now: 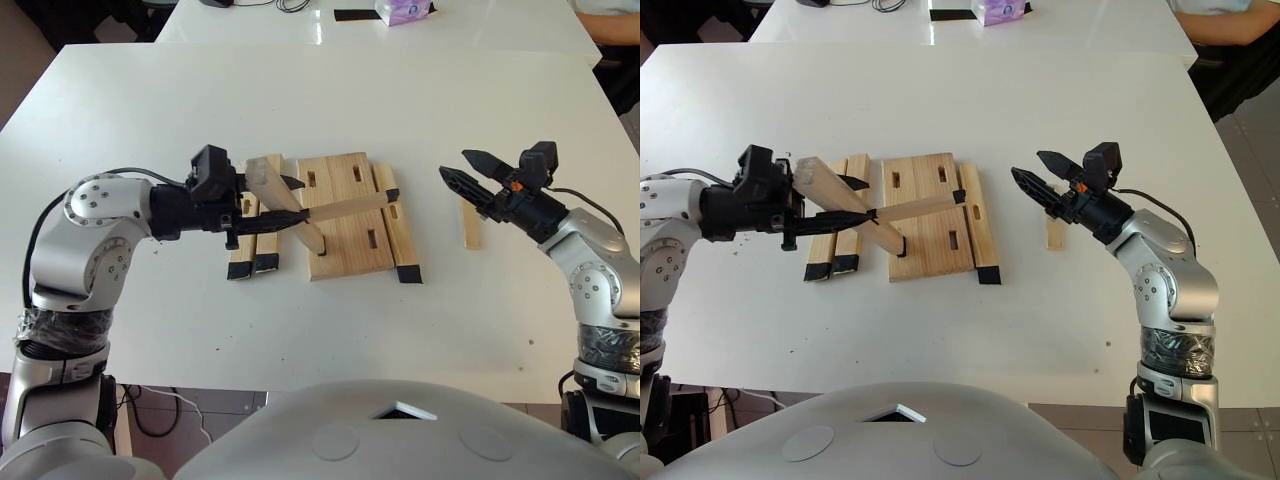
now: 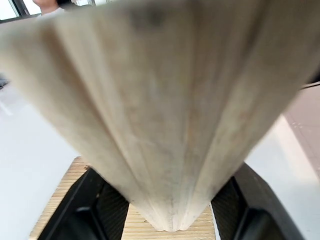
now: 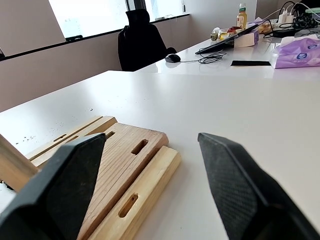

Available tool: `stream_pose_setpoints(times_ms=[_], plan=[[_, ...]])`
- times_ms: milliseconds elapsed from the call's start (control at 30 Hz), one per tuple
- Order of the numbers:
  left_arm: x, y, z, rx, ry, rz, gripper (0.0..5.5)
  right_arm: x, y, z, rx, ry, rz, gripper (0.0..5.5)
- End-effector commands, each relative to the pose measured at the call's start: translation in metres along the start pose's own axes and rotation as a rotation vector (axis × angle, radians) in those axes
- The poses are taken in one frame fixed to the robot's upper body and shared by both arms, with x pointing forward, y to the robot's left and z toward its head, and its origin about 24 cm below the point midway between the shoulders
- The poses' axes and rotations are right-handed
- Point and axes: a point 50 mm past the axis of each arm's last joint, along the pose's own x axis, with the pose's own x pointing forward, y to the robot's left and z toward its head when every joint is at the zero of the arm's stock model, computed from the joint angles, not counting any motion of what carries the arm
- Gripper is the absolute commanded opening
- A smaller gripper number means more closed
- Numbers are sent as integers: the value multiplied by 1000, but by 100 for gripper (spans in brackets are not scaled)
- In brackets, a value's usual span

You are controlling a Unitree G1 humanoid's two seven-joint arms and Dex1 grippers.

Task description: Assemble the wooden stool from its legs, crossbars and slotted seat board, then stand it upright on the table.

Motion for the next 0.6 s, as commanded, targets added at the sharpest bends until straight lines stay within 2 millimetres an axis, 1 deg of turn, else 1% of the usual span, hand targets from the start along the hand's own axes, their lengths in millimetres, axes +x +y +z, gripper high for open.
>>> stream_pose_setpoints(times_ms=[33, 133, 267, 367, 533, 600], plan=[[6, -13, -12, -17, 46, 76, 204, 1, -1, 1, -8, 16, 12, 340], [9, -21, -16, -38, 48, 66, 204, 1, -1, 0, -3, 22, 14, 340], [5, -18, -15, -37, 78, 42, 204, 3, -1, 0, -2, 27, 16, 340], [-4, -12, -8, -20, 109, 12, 204, 5, -1, 0, -1, 22, 15, 340], [-20, 1, 5, 28, 166, -8, 204, 5, 2, -5, 16, 14, 3, 340], [-23, 7, 9, 37, 158, 2, 204, 6, 3, -7, 23, 12, 0, 340]])
